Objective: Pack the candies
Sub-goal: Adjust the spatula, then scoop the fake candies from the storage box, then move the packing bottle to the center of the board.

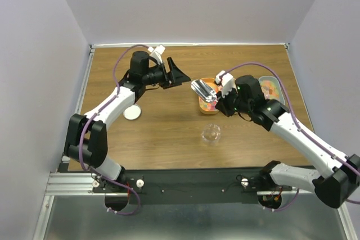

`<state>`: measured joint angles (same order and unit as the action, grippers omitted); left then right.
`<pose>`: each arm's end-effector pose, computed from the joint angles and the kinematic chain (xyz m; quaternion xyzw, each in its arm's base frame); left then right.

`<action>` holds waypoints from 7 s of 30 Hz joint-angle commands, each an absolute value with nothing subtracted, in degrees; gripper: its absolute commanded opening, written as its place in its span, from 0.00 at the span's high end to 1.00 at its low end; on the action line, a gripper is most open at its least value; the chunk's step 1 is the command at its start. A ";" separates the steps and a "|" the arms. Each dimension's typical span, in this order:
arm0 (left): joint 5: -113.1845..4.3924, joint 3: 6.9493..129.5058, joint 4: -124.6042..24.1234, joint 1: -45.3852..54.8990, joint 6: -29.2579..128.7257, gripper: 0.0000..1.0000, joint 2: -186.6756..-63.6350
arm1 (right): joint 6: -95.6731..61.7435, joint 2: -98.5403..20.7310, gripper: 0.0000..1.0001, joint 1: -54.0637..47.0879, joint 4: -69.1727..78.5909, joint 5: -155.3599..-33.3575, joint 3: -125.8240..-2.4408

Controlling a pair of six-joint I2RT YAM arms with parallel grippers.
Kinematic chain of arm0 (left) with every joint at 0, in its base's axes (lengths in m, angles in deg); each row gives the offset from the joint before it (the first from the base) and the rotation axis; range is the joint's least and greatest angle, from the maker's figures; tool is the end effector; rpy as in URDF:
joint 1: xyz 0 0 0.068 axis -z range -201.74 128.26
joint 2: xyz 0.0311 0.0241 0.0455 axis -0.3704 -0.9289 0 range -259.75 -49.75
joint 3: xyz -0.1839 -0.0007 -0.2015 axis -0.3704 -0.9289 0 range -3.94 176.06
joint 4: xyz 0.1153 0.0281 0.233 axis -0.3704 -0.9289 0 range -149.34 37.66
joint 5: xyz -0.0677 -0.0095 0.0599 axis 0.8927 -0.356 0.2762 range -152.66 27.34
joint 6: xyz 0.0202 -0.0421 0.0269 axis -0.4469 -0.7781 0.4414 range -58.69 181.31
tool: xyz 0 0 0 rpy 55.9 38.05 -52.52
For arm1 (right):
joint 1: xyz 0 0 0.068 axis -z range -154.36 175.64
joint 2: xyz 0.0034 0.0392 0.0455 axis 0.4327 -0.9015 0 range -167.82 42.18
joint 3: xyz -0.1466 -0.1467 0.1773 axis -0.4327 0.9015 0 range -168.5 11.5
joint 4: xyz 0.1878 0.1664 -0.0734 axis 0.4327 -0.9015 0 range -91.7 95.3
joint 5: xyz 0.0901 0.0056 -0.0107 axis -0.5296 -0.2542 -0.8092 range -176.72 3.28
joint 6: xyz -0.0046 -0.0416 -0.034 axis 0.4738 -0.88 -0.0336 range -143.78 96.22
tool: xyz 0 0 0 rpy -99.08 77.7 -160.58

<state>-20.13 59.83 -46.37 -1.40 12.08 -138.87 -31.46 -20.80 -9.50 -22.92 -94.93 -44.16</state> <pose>0.3269 -0.1468 0.2936 0.0132 0.7887 -0.5504 0.2736 0.1930 0.1419 0.3135 -0.3542 0.8137 0.1702 0.4283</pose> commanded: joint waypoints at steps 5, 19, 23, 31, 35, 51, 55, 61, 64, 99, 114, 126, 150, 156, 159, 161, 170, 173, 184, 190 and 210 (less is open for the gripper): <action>-52.09 63.30 -64.73 -3.02 34.75 0.15 -129.13 | -25.37 -37.95 0.99 -9.25 -44.25 -85.59 -60.55; -64.33 54.60 -64.56 -2.50 42.15 0.15 -119.36 | -14.91 -57.82 0.99 -8.64 -64.92 -86.19 -77.52; -62.92 53.63 -64.56 -2.41 41.89 0.15 -119.10 | -14.20 -63.11 0.99 -7.76 -66.85 -86.45 -80.25; -60.99 51.52 -64.03 -2.41 41.80 0.15 -118.74 | -13.23 -67.25 0.99 -6.88 -68.17 -86.45 -82.28; -60.64 50.99 -63.60 -2.41 41.80 0.15 -118.83 | -13.85 -69.79 0.99 -6.70 -68.79 -86.37 -83.94; -60.55 49.67 -63.16 -2.41 41.80 0.15 -118.66 | -13.77 -77.97 0.99 -6.70 -68.71 -82.68 -88.35; -60.55 49.50 -63.24 -2.41 41.63 0.15 -118.83 | -12.01 -78.23 0.99 -6.70 -64.84 -81.19 -86.15; -60.28 49.58 -63.24 -2.41 41.45 0.15 -119.36 | -10.68 -78.50 0.99 -6.35 -63.25 -78.37 -86.40; -60.28 49.85 -63.16 -2.41 41.54 0.15 -119.71 | -10.77 -78.32 0.99 -6.00 -63.34 -78.02 -87.90; -57.91 54.50 -58.32 0.76 38.55 0.19 -128.76 | -16.05 -72.09 0.99 -5.39 -53.33 -78.72 -79.30; -58.79 52.31 -57.79 0.93 37.32 0.21 -123.76 | -16.13 -53.56 0.99 -5.39 -27.93 -75.99 -57.43; -58.97 51.43 -58.94 1.02 37.85 0.22 -120.94 | -18.68 -40.97 0.99 -5.39 -29.93 -80.65 -52.39; -58.26 51.17 -59.37 2.25 42.68 0.22 -120.15 | -7.08 -29.90 0.99 -7.93 -52.17 -93.04 -53.10; -57.38 50.73 -59.55 4.97 44.17 0.22 -120.32 | -4.62 -28.14 0.99 -10.13 -57.00 -93.93 -51.34; -57.73 50.11 -59.55 6.90 44.18 0.22 -120.76 | -3.57 -27.17 0.99 -11.44 -58.85 -93.75 -50.82; -58.17 49.94 -59.38 8.13 44.26 0.22 -121.03 | -2.95 -26.64 0.99 -11.89 -59.73 -93.92 -49.85; -58.09 49.76 -58.76 12.97 44.26 0.22 -123.05 | -1.54 -26.99 0.99 -16.46 -64.47 -95.77 -48.35; -58.00 49.06 -58.67 14.55 44.09 0.22 -123.23 | -1.46 -26.29 0.99 -16.99 -66.06 -95.95 -47.56; -57.82 49.14 -57.88 25.62 40.40 0.32 -130.16 | 1.97 -22.08 0.99 -17.08 -63.34 -87.34 -46.59; -58.96 53.27 -59.98 30.19 39.08 0.35 -137.28 | 1.80 -19.52 0.99 -17.07 -62.99 -84.96 -45.72; -64.86 59.07 -63.95 34.68 38.29 0.51 -148.45 | 1.00 -17.59 0.99 -17.08 -62.11 -85.05 -43.87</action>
<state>-62.47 58.43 -62.63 34.03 38.75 -146.24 0.78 -18.82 -16.69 -63.34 -86.79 -44.44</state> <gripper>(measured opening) 0.536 0.159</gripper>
